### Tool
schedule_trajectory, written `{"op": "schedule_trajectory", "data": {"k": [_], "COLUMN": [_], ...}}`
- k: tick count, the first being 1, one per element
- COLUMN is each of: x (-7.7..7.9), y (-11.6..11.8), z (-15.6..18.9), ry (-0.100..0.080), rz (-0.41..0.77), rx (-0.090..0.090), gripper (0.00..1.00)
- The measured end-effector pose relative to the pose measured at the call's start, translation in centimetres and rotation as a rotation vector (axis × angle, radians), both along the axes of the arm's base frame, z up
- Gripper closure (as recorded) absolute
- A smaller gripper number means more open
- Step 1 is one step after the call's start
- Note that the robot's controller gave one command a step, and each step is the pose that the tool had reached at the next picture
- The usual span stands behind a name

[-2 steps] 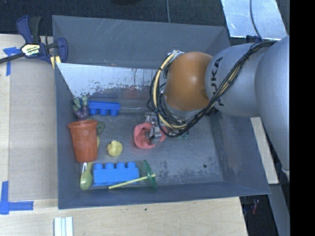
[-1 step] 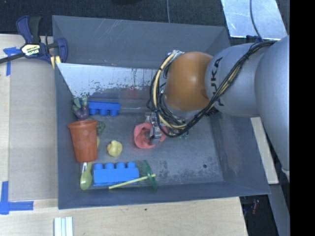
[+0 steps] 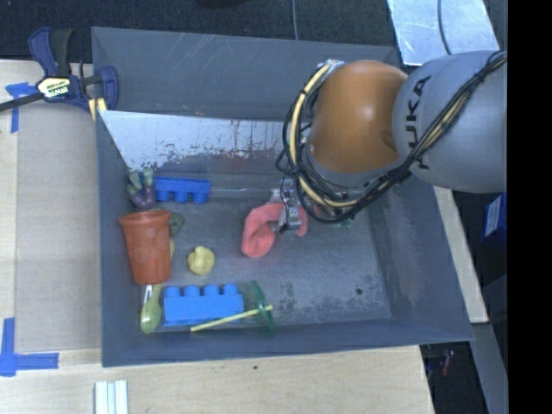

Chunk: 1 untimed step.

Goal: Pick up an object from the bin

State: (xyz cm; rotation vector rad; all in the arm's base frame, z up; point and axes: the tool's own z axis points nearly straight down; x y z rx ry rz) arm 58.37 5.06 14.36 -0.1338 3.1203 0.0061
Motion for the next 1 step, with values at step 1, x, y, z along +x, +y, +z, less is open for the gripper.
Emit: {"op": "schedule_trajectory", "data": {"k": [1], "x": [-2.30], "y": [1.13], "z": [4.42], "ry": [0.002], "rz": [0.092], "rx": [-0.002], "gripper": [1.00]}}
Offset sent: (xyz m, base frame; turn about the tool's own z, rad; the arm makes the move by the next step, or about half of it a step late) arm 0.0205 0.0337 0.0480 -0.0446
